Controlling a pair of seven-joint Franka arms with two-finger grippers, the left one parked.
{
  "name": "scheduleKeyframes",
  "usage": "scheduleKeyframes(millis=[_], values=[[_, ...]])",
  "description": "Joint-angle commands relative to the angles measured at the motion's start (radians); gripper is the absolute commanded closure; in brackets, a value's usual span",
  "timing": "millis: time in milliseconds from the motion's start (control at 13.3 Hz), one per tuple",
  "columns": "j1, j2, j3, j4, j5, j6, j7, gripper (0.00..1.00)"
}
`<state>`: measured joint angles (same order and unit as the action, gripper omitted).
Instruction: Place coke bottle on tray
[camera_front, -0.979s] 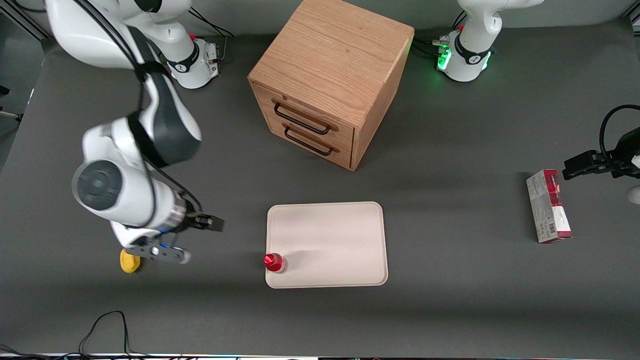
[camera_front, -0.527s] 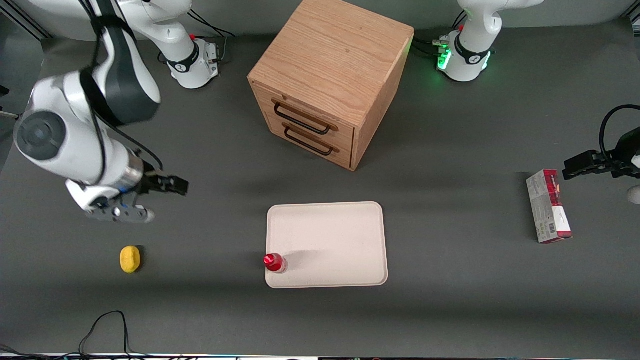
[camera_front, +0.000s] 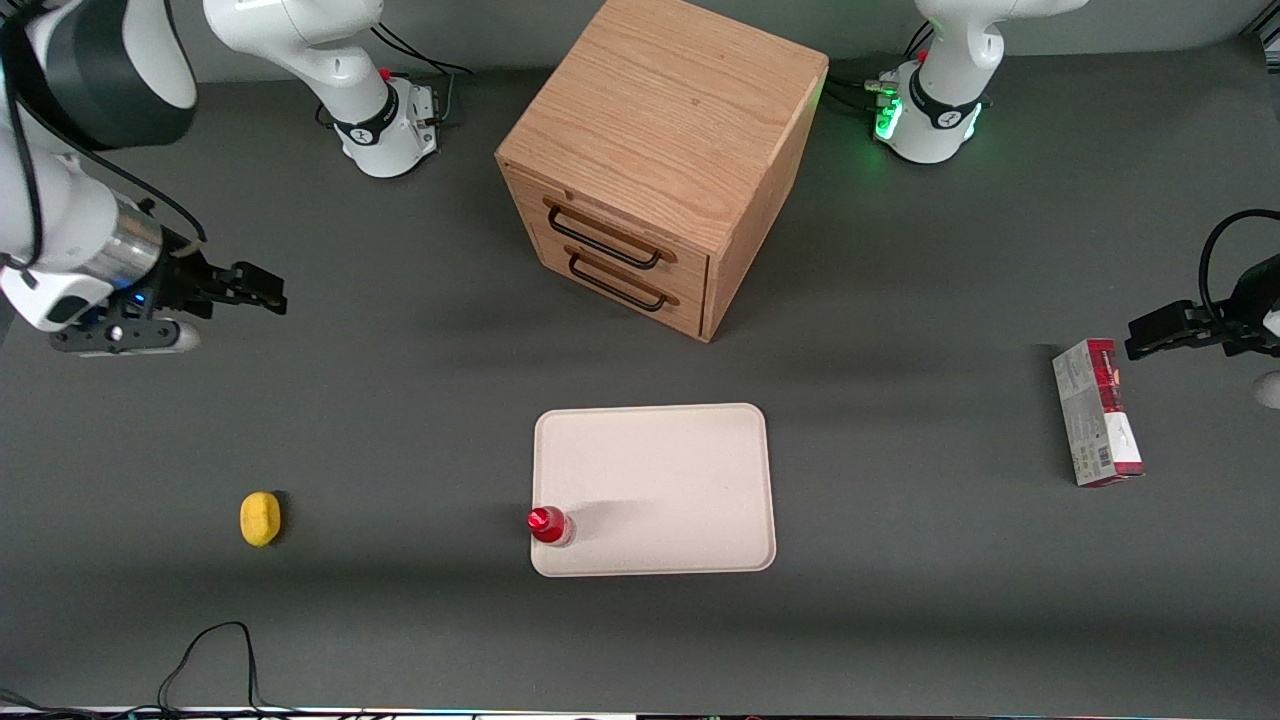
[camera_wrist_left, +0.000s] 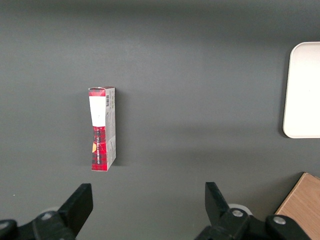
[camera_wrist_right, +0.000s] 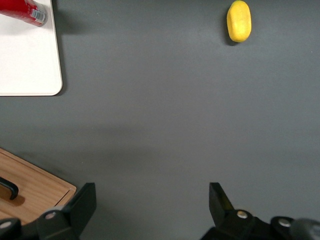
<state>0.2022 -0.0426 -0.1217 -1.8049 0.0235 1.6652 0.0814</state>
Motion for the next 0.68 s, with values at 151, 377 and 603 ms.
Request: scheduleKeyframes(millis=[151, 377, 603], values=[[-0.075, 0.029, 0.062, 0.102, 0.026, -0.105, -0.028, 0.0], [-0.086, 0.03, 0.065, 0.116, 0.026, -0.107, -0.023, 0.0], [-0.101, 0.03, 0.086, 0.116, 0.026, -0.108, -0.013, 0.0]])
